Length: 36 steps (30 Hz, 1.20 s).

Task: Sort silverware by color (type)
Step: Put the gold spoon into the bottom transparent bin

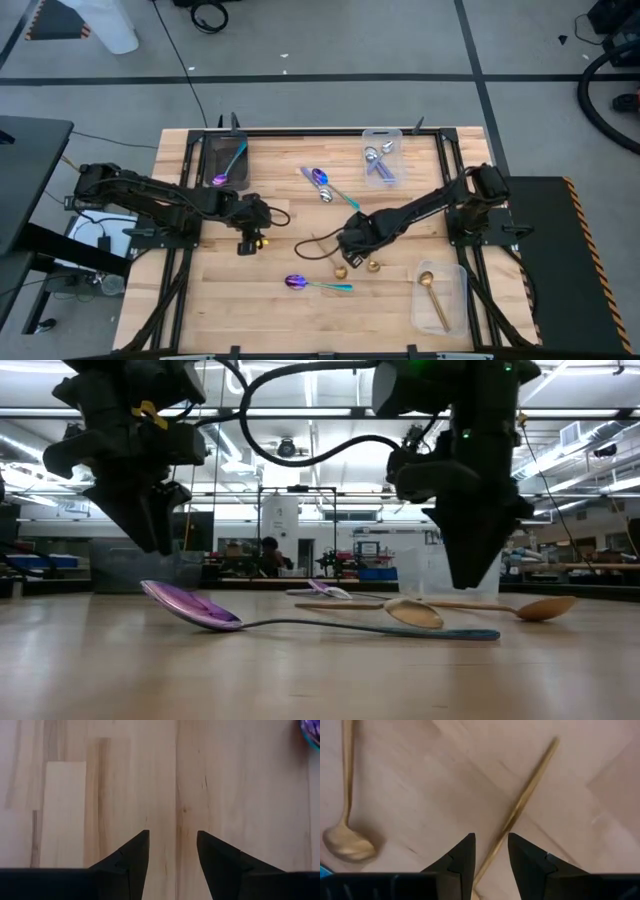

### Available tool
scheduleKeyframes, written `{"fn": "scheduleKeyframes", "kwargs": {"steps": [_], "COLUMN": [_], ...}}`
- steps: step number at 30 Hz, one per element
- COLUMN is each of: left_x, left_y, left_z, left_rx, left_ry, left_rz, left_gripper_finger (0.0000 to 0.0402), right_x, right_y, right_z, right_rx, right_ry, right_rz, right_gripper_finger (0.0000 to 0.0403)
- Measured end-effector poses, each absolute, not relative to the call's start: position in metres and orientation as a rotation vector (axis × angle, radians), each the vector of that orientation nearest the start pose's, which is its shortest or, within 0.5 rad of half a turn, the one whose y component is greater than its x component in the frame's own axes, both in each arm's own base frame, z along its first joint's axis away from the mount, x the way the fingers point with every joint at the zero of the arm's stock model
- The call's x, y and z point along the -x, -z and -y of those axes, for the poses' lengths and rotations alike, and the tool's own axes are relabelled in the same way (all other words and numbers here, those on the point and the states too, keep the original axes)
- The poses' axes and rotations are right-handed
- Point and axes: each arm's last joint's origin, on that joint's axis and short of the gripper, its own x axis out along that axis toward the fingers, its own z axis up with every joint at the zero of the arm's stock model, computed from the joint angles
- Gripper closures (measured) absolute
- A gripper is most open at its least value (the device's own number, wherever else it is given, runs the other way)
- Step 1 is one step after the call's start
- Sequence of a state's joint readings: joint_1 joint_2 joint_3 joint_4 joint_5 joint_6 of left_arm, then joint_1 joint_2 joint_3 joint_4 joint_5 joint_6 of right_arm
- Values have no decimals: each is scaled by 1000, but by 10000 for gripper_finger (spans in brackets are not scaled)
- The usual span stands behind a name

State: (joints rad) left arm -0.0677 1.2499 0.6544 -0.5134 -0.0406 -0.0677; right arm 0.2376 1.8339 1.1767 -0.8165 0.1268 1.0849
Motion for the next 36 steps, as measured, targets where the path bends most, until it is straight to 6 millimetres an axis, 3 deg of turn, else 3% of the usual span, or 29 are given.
{"fn": "scheduleKeyframes", "kwargs": {"steps": [15,24,29,36], "left_x": [-213,-212,-213,-227], "left_y": [-178,-178,-179,-188], "left_z": [17,27,32,39], "left_rx": [36,16,2,-94], "left_ry": [-30,8,33,121], "left_rz": [-1139,-1138,-1117,-932], "left_gripper_finger": [230,230,230,230], "right_x": [-319,-319,-320,-312], "right_y": [-134,-134,-134,-148], "right_z": [-94,-94,-93,-91], "right_rx": [-632,-591,-589,-567], "right_ry": [672,620,617,582], "right_rz": [-1438,-1453,-1460,-1458], "right_gripper_finger": [290,389,387,393]}}
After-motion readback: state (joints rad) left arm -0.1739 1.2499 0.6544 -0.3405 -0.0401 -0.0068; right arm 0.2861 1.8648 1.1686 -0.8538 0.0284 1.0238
